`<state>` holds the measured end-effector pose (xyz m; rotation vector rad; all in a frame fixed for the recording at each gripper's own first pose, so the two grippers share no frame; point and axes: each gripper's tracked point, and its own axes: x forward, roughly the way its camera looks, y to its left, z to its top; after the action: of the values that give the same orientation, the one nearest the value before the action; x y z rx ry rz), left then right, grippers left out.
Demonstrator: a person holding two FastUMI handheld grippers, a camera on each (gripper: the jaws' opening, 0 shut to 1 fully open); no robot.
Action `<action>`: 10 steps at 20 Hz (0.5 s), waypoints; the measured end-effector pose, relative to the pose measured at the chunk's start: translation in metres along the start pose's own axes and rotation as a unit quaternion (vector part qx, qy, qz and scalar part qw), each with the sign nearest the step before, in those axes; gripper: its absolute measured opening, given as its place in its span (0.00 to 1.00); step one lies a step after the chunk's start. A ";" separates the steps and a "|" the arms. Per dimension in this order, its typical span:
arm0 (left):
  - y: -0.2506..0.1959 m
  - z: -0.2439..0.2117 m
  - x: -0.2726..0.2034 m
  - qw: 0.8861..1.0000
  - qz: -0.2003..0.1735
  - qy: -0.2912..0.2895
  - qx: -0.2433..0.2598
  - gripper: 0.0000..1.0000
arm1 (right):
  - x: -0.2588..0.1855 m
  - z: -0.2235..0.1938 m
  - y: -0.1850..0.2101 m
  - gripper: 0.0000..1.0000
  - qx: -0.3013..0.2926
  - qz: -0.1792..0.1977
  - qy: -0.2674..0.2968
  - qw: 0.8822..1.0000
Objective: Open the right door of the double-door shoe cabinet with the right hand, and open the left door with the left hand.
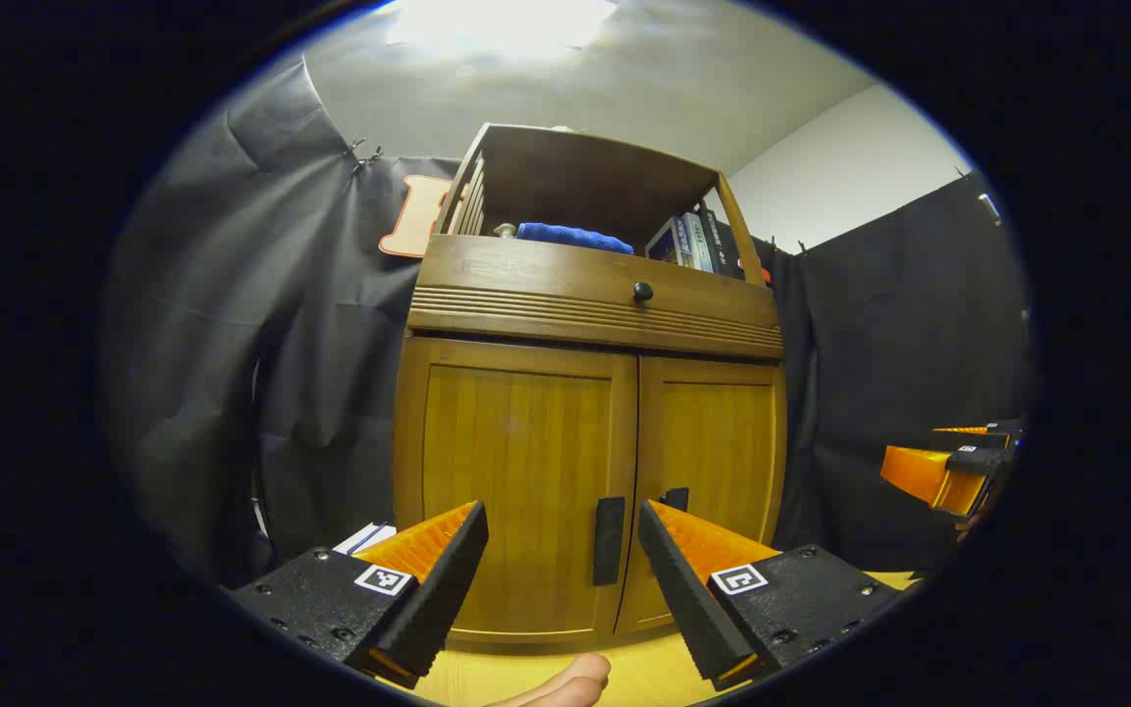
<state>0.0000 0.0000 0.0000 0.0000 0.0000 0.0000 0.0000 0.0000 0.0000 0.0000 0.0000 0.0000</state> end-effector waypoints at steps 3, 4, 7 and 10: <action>0.008 0.001 -0.001 1.000 0.004 -0.002 0.002 0.92 | 0.001 0.009 -0.009 0.93 0.022 -0.013 -0.011 1.000; 0.009 0.001 -0.001 1.000 0.002 -0.001 0.008 0.95 | 0.004 0.011 -0.012 0.96 0.027 -0.018 -0.012 0.999; -0.002 -0.001 -0.004 1.000 -0.029 0.004 0.005 0.95 | 0.011 0.007 -0.017 0.93 0.032 -0.024 -0.006 0.999; 0.000 0.001 -0.006 0.999 -0.034 0.005 -0.005 0.92 | 0.014 0.000 -0.017 0.98 0.030 -0.022 0.000 0.999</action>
<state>-0.0064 -0.0001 0.0011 -0.0095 0.0102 -0.0673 0.0141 -0.0170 0.0004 0.0592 -0.0009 -0.0449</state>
